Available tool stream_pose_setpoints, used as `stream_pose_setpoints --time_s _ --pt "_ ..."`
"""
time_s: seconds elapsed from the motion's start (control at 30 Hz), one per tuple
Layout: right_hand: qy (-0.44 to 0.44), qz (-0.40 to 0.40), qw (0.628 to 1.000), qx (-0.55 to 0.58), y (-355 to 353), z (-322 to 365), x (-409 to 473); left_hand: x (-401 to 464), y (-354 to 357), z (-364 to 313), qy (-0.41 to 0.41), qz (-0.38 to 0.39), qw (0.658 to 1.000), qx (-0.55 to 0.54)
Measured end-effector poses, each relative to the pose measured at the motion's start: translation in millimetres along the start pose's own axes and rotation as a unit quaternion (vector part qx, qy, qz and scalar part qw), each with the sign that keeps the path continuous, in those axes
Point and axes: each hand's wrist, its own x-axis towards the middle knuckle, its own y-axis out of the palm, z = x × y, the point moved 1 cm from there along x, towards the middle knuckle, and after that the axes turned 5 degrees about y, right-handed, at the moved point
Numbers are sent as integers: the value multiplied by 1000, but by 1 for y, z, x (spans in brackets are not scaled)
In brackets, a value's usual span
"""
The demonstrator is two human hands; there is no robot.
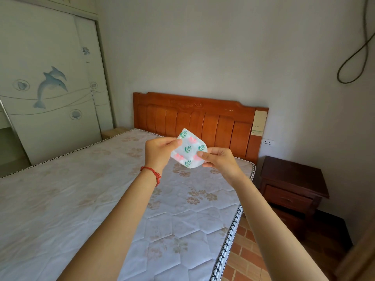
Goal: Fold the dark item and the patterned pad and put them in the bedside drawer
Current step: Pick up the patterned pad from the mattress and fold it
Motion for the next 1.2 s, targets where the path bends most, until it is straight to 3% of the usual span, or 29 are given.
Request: stream_pose_setpoints --time_s 0.23,0.57,1.2 --pt "-2 -39 999 14 5 -4 -3 -7 -3 2 -47 -46 997 -41" --pt "-17 -86 996 16 17 -13 2 -11 -20 25 -118 -15 990 -72" --pt "99 -94 991 1 75 -102 3 -32 -79 119 -236 -9 970 -63"
